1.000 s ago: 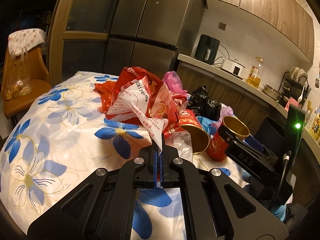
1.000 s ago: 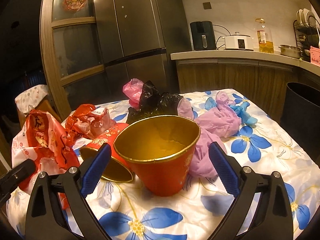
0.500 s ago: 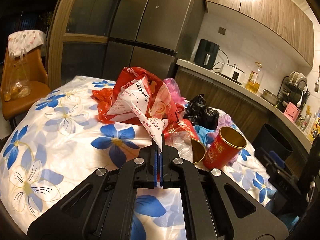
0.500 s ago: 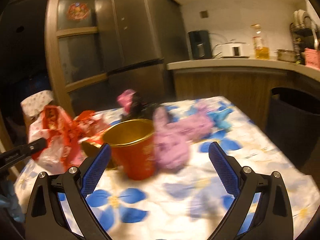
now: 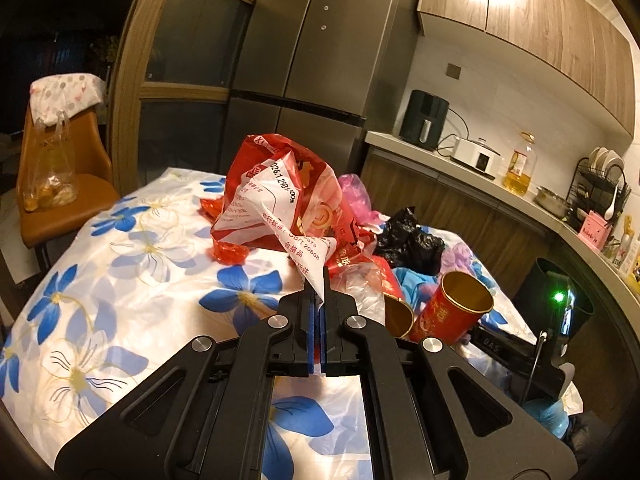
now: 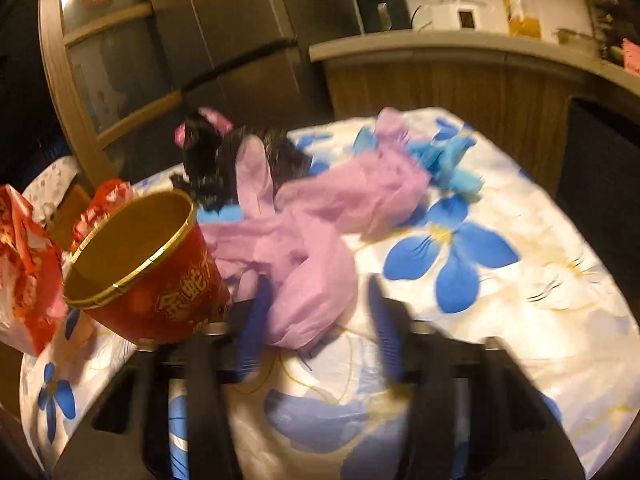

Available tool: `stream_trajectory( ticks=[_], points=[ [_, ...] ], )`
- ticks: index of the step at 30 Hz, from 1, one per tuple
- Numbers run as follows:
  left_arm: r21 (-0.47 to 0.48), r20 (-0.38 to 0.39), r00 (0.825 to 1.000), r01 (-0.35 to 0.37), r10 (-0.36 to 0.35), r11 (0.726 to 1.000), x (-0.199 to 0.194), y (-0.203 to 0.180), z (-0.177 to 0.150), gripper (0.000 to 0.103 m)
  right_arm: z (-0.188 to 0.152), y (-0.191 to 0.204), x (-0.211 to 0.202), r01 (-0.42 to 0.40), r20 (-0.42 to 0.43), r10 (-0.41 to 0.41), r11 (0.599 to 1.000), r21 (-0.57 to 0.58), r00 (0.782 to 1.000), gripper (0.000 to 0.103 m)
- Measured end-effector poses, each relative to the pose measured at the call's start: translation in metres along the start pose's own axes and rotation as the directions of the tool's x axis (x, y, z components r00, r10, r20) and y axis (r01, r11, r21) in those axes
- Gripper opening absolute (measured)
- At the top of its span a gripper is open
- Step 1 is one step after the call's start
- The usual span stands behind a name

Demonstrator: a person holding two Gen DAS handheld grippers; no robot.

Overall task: Collect trash
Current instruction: 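Close the right tool on the pink glove and lift it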

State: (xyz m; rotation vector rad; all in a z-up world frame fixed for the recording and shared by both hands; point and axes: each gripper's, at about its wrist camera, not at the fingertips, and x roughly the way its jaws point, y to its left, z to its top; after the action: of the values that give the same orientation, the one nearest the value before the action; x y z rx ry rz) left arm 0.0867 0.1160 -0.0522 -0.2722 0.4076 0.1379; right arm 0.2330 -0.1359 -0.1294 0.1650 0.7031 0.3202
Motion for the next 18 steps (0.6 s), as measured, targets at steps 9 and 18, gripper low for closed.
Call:
stream_trajectory(
  ticks=[9,18],
  points=[
    [0.039,0.039,0.999,0.019,-0.021,0.999,-0.016,-0.022,0.012,0.0,0.012,-0.006,-0.072,0.05,0.175,-0.046,0.999,-0.019,0.983,0.009],
    [0.085,0.101,0.992,0.063,-0.072,0.994,-0.044,-0.058,0.02,0.0,0.02,-0.02,-0.142,0.024,0.306,-0.017,1.0,-0.019,0.952,0.008]
  ],
)
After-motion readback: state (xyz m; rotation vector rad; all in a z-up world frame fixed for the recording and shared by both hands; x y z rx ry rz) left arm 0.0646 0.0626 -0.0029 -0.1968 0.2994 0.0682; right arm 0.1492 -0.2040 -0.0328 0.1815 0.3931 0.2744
